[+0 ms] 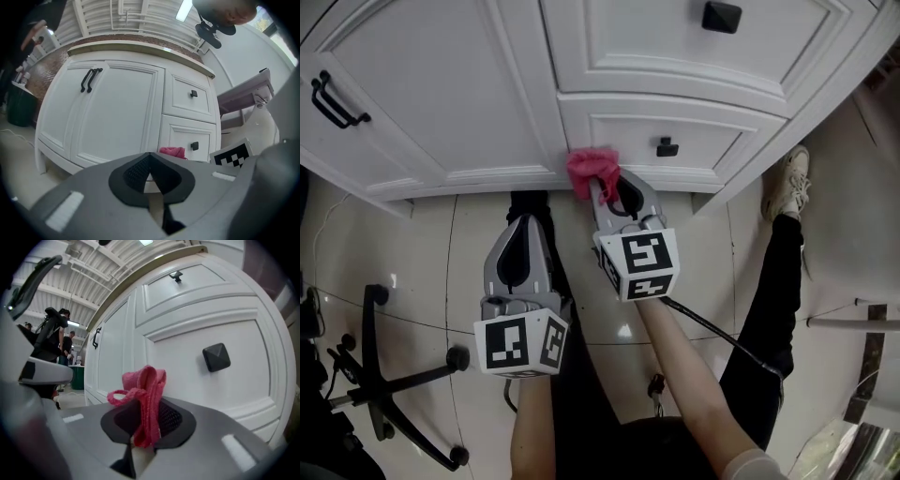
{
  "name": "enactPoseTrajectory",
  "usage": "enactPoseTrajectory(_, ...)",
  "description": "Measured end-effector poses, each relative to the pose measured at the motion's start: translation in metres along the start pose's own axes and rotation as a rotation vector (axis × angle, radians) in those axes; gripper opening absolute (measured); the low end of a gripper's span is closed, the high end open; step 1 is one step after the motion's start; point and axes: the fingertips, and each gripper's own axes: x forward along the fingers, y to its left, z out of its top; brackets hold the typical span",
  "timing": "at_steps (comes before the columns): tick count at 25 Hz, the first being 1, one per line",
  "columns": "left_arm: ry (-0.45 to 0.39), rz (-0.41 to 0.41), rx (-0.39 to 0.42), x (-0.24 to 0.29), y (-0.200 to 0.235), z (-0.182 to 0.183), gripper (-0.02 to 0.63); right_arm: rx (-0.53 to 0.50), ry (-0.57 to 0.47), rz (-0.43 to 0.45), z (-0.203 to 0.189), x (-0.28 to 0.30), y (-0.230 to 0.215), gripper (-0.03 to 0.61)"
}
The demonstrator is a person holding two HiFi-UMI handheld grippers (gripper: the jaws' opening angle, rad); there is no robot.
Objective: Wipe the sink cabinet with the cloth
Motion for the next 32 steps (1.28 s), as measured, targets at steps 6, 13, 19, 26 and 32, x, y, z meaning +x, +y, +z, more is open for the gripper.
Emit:
enactPoseTrajectory(6,-0.003,-0.091,0.004,0.023,-0.055,-0.001,0.015,0.05,0.032,-0.155,-0.015,-0.036,-0.075,0.067)
enactPoseTrajectory(13,0.006,-0.195,0.06,0.034,-0.135,-0.006,0.015,0.044,0.033,-0.315,-0.014,-0.103,-0.182,0.067)
enactPoseTrajectory(19,0.016,-0.251,0.083,0.037,-0.174,-0.015,0.015,0.083,0.057,-0.411,-0.024,-0.133,-0.223,0.066)
enactPoseTrajectory(26,0.008,-0.235,0.077,0.031,-0.177,-0.003,0.015,0.159,0.031,-0.431,-0.009,-0.151,-0.217,0.066)
enactPoseTrajectory(32,-0.013,-0.184,0.021,-0.025,-0.167,0.033,0.015,0.221,-0.065,-0.341,0.059,-0.205,-0.133,0.066)
